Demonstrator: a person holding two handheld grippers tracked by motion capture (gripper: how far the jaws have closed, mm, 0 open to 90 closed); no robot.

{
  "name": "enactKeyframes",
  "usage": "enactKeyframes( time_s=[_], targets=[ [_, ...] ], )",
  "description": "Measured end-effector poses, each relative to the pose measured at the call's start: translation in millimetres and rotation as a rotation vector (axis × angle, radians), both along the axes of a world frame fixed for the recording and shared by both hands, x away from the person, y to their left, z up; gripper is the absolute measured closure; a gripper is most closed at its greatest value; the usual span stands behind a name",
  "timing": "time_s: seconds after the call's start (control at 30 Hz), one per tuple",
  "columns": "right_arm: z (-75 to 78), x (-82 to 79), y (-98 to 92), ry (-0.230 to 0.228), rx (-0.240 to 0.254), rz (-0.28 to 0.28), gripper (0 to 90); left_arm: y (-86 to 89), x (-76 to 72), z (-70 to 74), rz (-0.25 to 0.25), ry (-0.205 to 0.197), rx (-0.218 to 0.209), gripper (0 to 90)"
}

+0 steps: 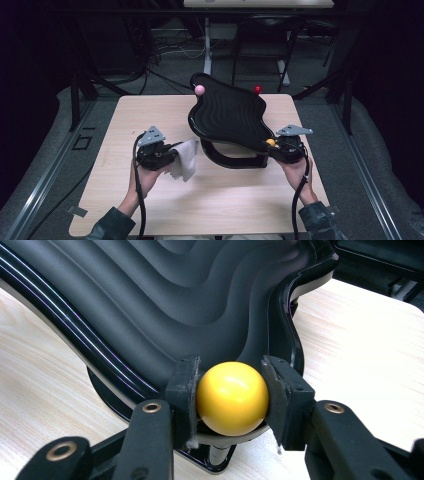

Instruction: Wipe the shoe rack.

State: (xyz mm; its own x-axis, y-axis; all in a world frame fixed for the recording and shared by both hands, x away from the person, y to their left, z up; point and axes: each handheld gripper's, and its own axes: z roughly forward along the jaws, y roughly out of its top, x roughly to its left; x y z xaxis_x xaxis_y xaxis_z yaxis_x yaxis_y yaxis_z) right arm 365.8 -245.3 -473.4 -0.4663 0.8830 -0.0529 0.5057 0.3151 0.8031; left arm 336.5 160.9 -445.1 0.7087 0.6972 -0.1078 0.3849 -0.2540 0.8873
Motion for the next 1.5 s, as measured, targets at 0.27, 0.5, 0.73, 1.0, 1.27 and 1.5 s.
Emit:
enactKeyframes(
  time_s=[0.27, 0.5, 0.73, 1.0, 1.27, 1.5],
  targets=[
    [0.1, 0.4, 0.3, -0.001, 0.0, -0.003, 59.5, 35.6, -12.3, 2.2, 0.082, 0.012, -0.02, 84.1],
    [0.6, 1.6, -0.8, 0.005, -0.001, 0.011, 59.7, 62.4, -21.5, 0.4, 0.165, 0.014, -0.018, 84.1],
    [0.2, 7.1, -6.9, 0.0, 0.002, 0.028, 59.7, 62.4, -2.0, -1.9, 0.218, 0.0, 0.003, 84.1],
    [0.9, 15.1, -12.6, 0.0, -0.004, 0.008, 59.5, 36.2, 29.2, 0.3, 0.223, -0.02, -0.003, 84.0],
    [0.6, 15.2, -13.6, 0.004, -0.002, 0.01, 59.6, 2.7, 73.7, 8.4, 0.202, -0.055, 0.015, 84.0],
    [-0.5, 14.8, -14.4, -0.001, 0.006, 0.011, 59.6, -18.2, 100.8, 5.4, 0.169, -0.078, 0.006, 83.4]
  ],
)
